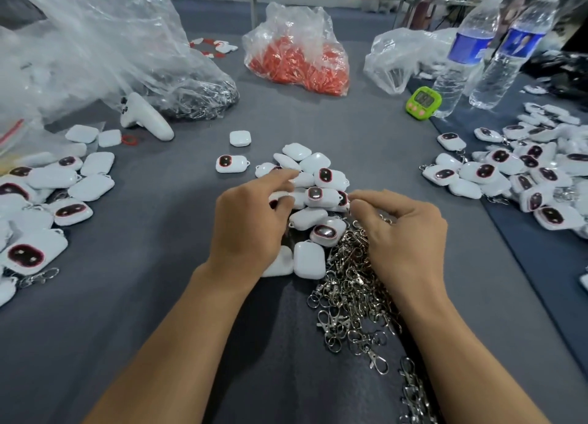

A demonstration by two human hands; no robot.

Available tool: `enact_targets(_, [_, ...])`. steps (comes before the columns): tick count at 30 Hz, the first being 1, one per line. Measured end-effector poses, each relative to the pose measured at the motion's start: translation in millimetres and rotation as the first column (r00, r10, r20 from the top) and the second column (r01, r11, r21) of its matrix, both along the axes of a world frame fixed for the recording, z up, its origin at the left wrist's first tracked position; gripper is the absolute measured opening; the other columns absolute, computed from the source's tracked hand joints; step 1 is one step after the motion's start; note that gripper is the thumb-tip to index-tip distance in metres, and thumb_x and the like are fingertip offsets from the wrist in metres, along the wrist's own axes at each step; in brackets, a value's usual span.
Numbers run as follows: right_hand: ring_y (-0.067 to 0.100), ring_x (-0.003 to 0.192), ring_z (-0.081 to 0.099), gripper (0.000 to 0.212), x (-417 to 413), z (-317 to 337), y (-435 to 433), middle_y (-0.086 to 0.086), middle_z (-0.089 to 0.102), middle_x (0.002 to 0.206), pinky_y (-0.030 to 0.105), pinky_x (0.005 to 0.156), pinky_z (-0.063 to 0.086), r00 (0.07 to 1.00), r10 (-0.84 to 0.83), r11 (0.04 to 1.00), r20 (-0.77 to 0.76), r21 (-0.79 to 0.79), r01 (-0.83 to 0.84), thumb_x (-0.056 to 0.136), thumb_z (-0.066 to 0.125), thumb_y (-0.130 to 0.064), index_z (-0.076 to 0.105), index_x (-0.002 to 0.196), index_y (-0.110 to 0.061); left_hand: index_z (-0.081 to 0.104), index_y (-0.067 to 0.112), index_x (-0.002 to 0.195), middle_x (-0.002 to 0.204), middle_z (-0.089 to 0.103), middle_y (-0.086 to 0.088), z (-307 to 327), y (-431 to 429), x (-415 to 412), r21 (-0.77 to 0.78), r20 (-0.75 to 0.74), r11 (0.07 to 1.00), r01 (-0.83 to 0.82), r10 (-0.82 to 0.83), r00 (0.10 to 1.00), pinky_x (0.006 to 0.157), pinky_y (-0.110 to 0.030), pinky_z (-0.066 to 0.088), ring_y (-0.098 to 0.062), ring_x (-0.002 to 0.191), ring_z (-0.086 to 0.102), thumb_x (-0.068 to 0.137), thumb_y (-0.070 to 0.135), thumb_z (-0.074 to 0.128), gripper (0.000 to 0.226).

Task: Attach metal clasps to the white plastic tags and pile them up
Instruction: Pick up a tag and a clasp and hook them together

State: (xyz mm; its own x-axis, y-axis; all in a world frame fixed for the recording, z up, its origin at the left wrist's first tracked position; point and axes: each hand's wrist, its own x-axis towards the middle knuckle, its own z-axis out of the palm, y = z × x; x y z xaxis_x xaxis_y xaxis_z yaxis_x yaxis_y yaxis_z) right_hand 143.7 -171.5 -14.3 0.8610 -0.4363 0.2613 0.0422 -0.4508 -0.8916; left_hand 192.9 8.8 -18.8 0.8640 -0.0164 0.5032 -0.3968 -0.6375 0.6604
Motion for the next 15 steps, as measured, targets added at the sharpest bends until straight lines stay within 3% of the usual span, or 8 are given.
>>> enact_targets(3, [0.007, 0.061, 0.059, 0.015, -4, 4, 3, -0.003, 0.075, 0.070, 0.029, 0.057, 0.048, 0.998, 0.052, 0.987, 0.039, 0.151, -0.057, 0.088, 0.073, -0.017, 0.082, 0.082, -0.028, 0.074, 0.030, 0.117, 0.096, 0.075, 0.018, 4, -9, -2, -0.198, 0.003, 0.980, 0.018, -0.017, 1.000, 0.087, -0.005, 0.045, 0.007, 0.094, 0.068, 0.086, 0.016, 0.075, 0.034])
enact_targets(6, [0.013, 0.049, 0.059, 0.020, -4, 8, 10, 0.010, 0.073, 0.068, 0.024, 0.046, 0.044, 0.989, 0.129, 0.911, 0.074, 0.384, -0.148, 0.094, 0.062, -0.006, 0.075, 0.080, -0.011, 0.075, 0.032, 0.113, 0.092, 0.074, 0.026, 8, -19, -4, -0.360, -0.032, 0.932, 0.032, -0.047, 0.998, 0.077, -0.010, 0.053, 0.009, 0.089, 0.069, 0.087, 0.020, 0.076, 0.029])
enact_targets(9, [0.014, 0.042, 0.055, 0.026, -5, 10, 17, 0.009, 0.070, 0.066, 0.020, 0.040, 0.039, 0.967, 0.251, 0.793, 0.052, 0.561, -0.236, 0.100, 0.054, -0.006, 0.070, 0.082, -0.013, 0.076, 0.034, 0.108, 0.090, 0.074, 0.026, 10, -26, -7, -0.463, -0.091, 0.885, 0.049, -0.102, 0.991, 0.073, -0.017, 0.058, 0.006, 0.086, 0.071, 0.090, 0.021, 0.073, 0.022])
enact_targets(12, [0.013, 0.047, 0.056, 0.033, -3, 8, 18, 0.009, 0.068, 0.067, 0.021, 0.042, 0.042, 0.925, 0.375, 0.646, 0.053, 0.701, -0.302, 0.104, 0.050, -0.007, 0.074, 0.081, -0.015, 0.075, 0.037, 0.100, 0.081, 0.076, 0.018, 8, -30, -8, -0.475, -0.113, 0.877, 0.071, -0.140, 0.984, 0.072, -0.016, 0.053, 0.002, 0.077, 0.071, 0.095, 0.022, 0.064, 0.019])
enact_targets(15, [0.017, 0.062, 0.065, 0.029, 0, 7, 11, 0.011, 0.069, 0.078, 0.027, 0.060, 0.058, 0.880, 0.461, 0.503, 0.114, 0.784, -0.365, 0.092, 0.055, 0.006, 0.079, 0.091, -0.010, 0.074, 0.038, 0.092, 0.075, 0.074, 0.014, 8, -36, -11, -0.487, -0.165, 0.871, 0.065, -0.164, 0.973, 0.067, -0.025, 0.055, 0.001, 0.072, 0.069, 0.099, 0.023, 0.060, 0.021])
